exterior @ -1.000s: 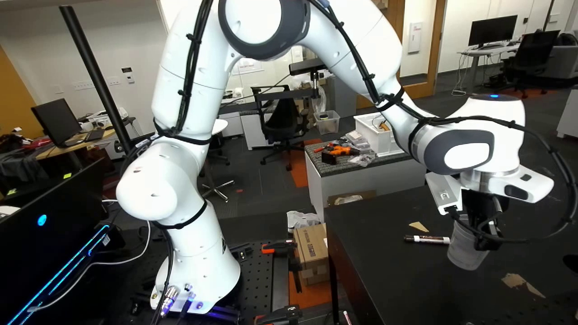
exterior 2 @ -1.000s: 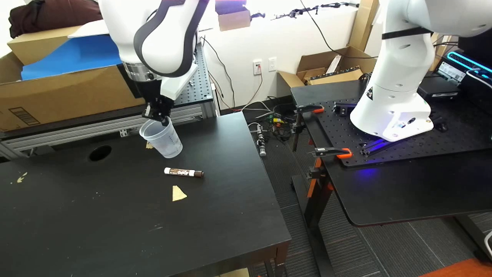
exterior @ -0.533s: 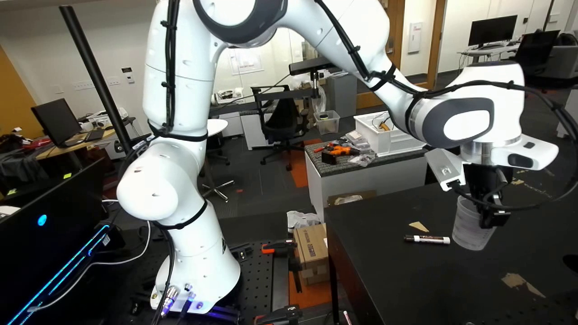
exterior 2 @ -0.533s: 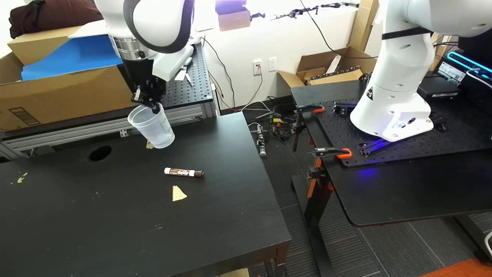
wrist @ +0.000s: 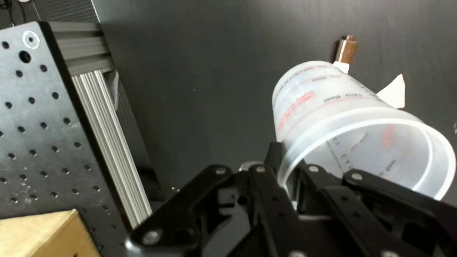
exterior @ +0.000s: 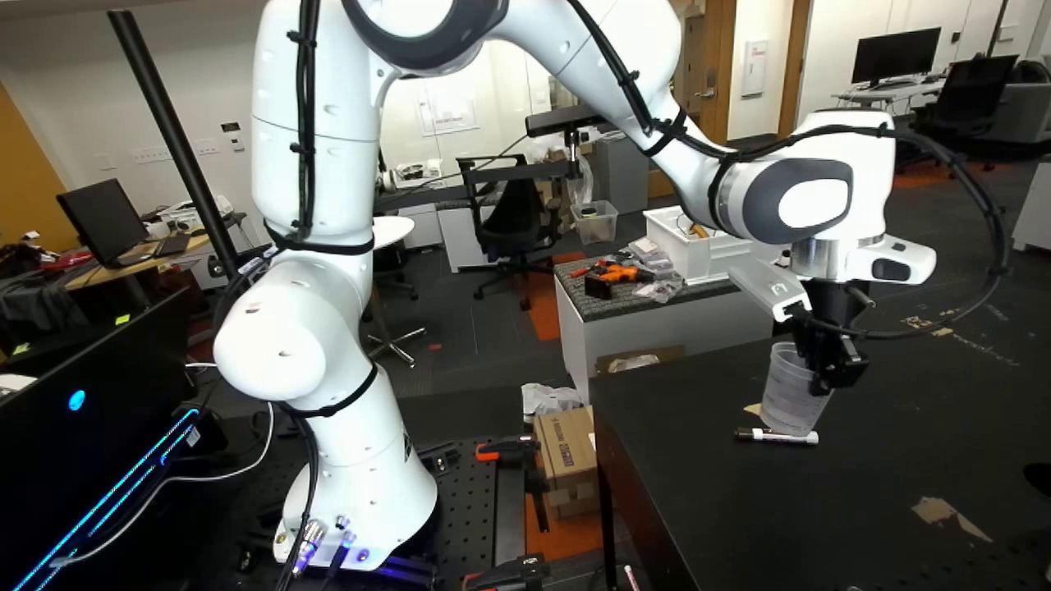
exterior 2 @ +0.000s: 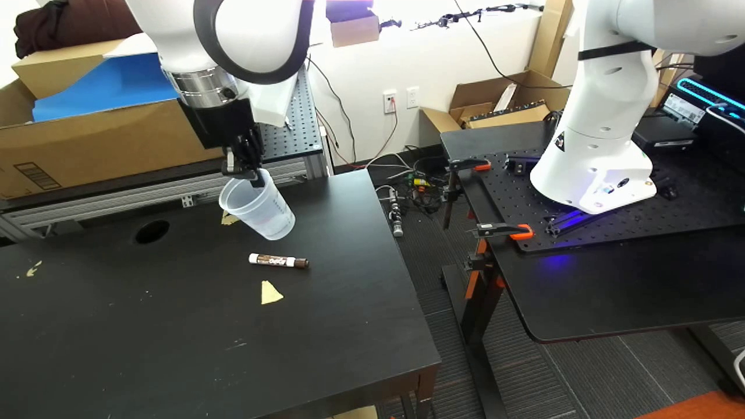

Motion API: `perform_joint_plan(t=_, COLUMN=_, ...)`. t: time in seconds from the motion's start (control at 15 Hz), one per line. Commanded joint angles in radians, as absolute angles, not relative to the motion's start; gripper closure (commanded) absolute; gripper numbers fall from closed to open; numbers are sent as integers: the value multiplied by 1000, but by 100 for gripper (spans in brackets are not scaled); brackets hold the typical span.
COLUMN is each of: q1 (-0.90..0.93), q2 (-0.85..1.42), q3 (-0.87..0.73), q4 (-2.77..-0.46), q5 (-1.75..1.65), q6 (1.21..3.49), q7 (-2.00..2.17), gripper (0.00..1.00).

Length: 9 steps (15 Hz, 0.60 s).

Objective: Move the plastic cup forward.

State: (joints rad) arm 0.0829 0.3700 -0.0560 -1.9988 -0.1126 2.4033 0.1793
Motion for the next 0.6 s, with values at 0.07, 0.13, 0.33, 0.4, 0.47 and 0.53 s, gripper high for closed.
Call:
perform_joint_plan(t=0.07, q1=87, q2=330, q3=-21, q4=-2020, q5=-149, q6=2326, q7=91, gripper=98)
perform_joint_plan(t=0.13, q1=89, q2=323, q3=-13, q4=-2026, q5=-155, q6=2331, q7=69, gripper=98)
perform_joint_plan(t=0.33, q1=90, q2=311, q3=10, q4=-2034, q5=-171, q6=2368, q7=13, gripper=98)
perform_joint_plan(t=0.4, q1=90, q2=309, q3=18, q4=-2033, q5=-175, q6=2370, q7=-6, gripper=98)
perform_joint_plan(t=0.47, q1=93, q2=315, q3=22, q4=-2026, q5=-183, q6=2367, q7=-18, gripper=98)
perform_joint_plan(t=0.53, q1=94, q2=320, q3=28, q4=-2021, q5=-188, q6=2364, q7=-31, gripper=98)
